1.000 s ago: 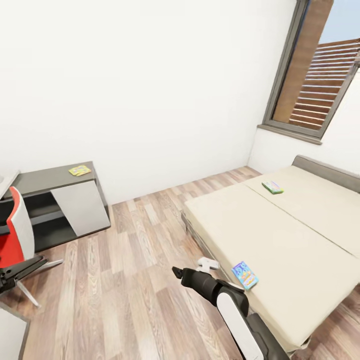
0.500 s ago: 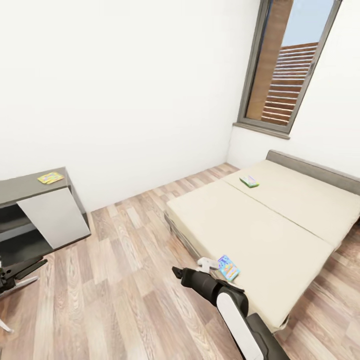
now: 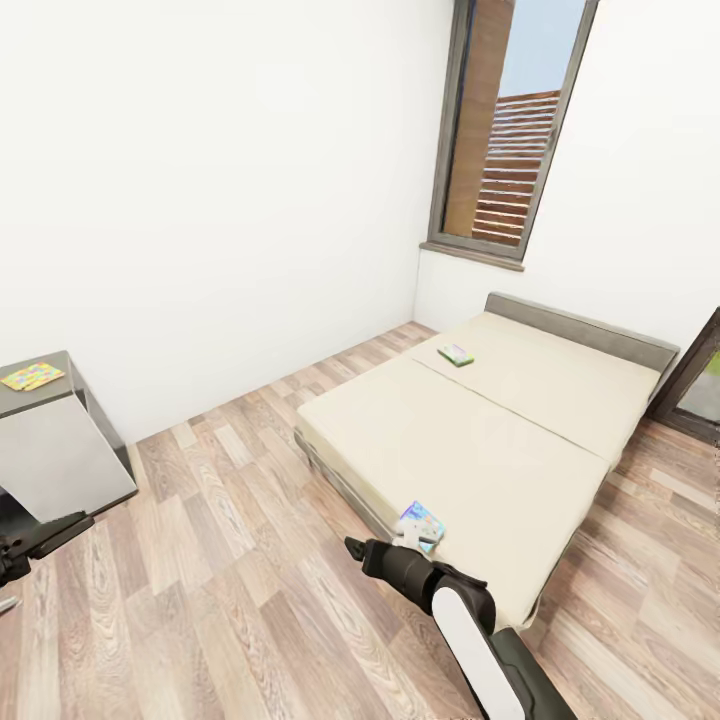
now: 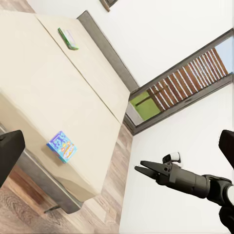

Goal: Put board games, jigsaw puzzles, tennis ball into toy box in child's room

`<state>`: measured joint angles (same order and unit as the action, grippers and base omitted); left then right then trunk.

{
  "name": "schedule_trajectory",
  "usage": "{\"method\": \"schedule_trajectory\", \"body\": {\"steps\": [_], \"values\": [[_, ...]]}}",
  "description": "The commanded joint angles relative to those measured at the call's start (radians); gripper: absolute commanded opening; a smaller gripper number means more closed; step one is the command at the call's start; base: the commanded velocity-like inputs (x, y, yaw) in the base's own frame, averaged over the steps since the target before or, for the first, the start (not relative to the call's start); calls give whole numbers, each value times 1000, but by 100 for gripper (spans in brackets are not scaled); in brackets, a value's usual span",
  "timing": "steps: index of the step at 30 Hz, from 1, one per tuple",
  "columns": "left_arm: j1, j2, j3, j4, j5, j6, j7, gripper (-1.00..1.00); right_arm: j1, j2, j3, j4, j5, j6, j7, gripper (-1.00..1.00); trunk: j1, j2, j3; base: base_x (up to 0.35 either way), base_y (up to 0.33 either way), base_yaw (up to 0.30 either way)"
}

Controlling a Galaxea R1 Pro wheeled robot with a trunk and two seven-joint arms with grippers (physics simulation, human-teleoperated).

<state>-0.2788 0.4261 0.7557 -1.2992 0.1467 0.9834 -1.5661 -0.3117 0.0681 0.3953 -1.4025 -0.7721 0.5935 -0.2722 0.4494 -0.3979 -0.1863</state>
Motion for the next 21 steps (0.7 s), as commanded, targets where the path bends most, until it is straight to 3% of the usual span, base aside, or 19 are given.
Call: {"method": "schedule_trajectory", "body": {"steps": [1, 21], "values": [[0, 0, 1, 0, -1, 11, -5, 100, -1, 0, 1, 0, -10, 2, -10, 100, 1, -2, -2, 0, 90, -279], [0, 0, 0, 0, -1, 11, -5, 100, -1, 1, -1, 3, -10, 2, -10, 100, 1, -2, -2, 0, 211, -279]]}}
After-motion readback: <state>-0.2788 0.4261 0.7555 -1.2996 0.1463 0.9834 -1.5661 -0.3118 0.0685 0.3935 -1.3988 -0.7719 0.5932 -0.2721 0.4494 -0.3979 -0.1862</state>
